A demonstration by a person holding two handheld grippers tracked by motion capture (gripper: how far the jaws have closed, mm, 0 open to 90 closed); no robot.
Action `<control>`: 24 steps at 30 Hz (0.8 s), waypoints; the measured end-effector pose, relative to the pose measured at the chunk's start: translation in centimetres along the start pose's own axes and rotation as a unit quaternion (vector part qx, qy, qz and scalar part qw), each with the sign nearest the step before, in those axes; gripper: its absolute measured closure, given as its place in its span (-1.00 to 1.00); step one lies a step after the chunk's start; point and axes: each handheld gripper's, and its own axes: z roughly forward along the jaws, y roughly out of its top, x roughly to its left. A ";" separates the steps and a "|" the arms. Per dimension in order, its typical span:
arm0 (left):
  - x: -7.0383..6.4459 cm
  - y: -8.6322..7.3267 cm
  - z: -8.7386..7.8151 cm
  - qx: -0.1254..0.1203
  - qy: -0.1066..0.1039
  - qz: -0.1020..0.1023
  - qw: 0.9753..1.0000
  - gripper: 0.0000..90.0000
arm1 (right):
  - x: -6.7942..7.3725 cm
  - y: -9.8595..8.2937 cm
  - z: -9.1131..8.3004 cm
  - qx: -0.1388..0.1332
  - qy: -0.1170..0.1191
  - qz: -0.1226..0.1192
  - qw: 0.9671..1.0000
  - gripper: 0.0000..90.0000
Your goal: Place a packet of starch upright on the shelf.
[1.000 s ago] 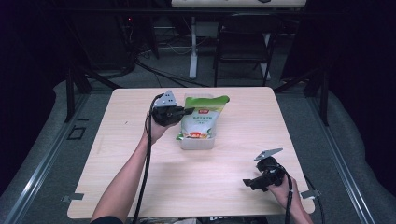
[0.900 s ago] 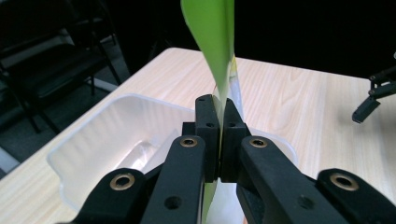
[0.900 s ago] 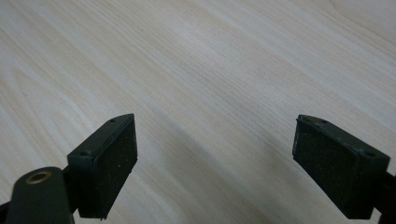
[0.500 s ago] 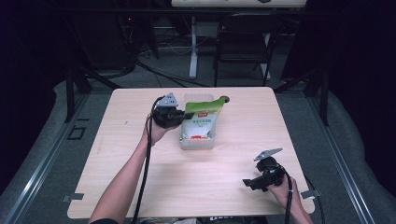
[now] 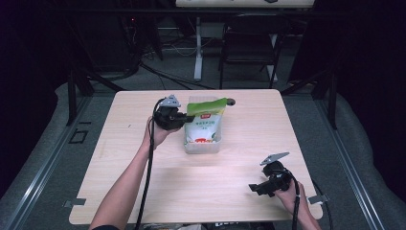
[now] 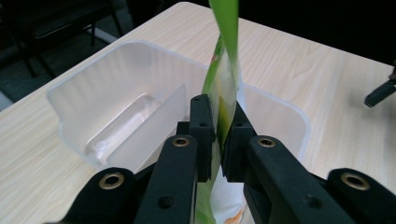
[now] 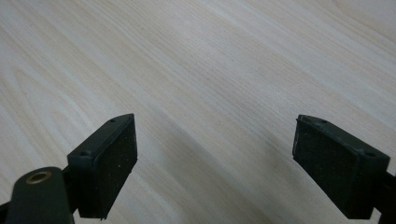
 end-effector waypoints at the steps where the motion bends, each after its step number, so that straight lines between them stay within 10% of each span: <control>1: 0.1 -0.1 0.0 0.001 0.003 -0.002 1.000 0.90 | 0.0 0.0 0.0 0.000 0.000 0.000 1.000 -0.70; 19: 1.2 -0.9 0.1 0.001 0.011 -0.038 0.999 0.95 | 0.0 0.0 0.0 0.003 -0.001 -0.002 1.000 -0.70; 24: 1.1 -0.8 0.0 -0.004 0.012 -0.038 0.999 0.54 | 0.0 0.0 -0.1 0.005 -0.003 -0.004 1.000 -0.70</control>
